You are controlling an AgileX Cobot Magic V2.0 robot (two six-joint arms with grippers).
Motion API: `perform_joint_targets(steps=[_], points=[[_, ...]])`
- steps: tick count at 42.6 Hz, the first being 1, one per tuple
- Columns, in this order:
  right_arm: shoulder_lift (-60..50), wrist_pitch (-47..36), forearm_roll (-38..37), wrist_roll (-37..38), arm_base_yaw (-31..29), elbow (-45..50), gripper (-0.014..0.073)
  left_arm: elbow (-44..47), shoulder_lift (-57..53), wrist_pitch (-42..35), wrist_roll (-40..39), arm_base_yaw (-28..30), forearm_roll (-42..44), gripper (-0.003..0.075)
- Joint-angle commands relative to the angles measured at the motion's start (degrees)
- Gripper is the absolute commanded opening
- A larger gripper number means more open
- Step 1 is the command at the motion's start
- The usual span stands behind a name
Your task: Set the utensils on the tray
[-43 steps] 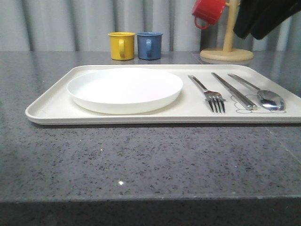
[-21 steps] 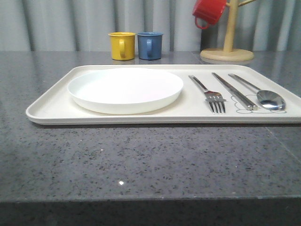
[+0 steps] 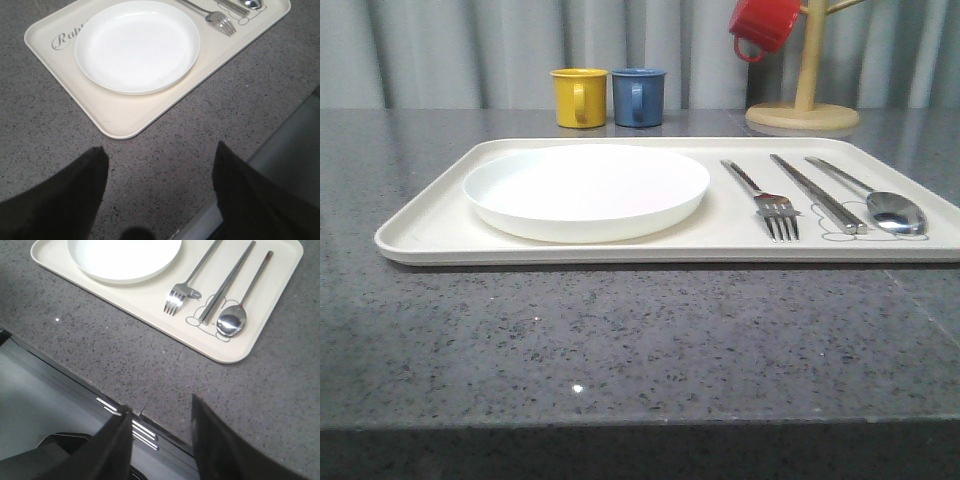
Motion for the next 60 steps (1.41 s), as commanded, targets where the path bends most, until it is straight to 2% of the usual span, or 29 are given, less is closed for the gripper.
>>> perform_joint_targets(steps=[1,26,36,40,48,50,60], points=[[0.21,-3.11,-0.18,-0.59,-0.12,-1.05,0.0321,-1.49,-0.10,-3.69,-0.55,-0.27,-0.17,0.0438],[0.21,-3.45,-2.47,-0.59,-0.12,-1.05,0.0314,-1.49,-0.10,-5.71,-0.55,-0.27,-0.70,0.0438],[0.21,-3.45,-2.80,-0.59,-0.12,-1.05,0.0167,-1.49,-0.10,-5.89,1.52,-0.27,-2.87,0.0428],[0.21,-3.45,-2.80,-0.59,-0.12,-1.05,0.0094,-1.49,-0.10,-5.89,1.75,-0.27,-2.87,0.0344],[0.21,-3.45,-2.75,-0.59,-0.12,-1.05,-0.0074,-1.49,-0.10,-5.89,1.75,-0.27,-2.87,0.0049],[0.21,-3.45,-2.75,-0.59,-0.12,-1.05,-0.0064,-1.49,-0.10,-5.99,1.75,-0.27,-2.87,-0.0022],[0.21,-3.46,-1.86,-0.59,-0.12,-1.05,-0.0068,-1.49,-0.10,-6.67,1.75,-0.27,-2.87,-0.0020]])
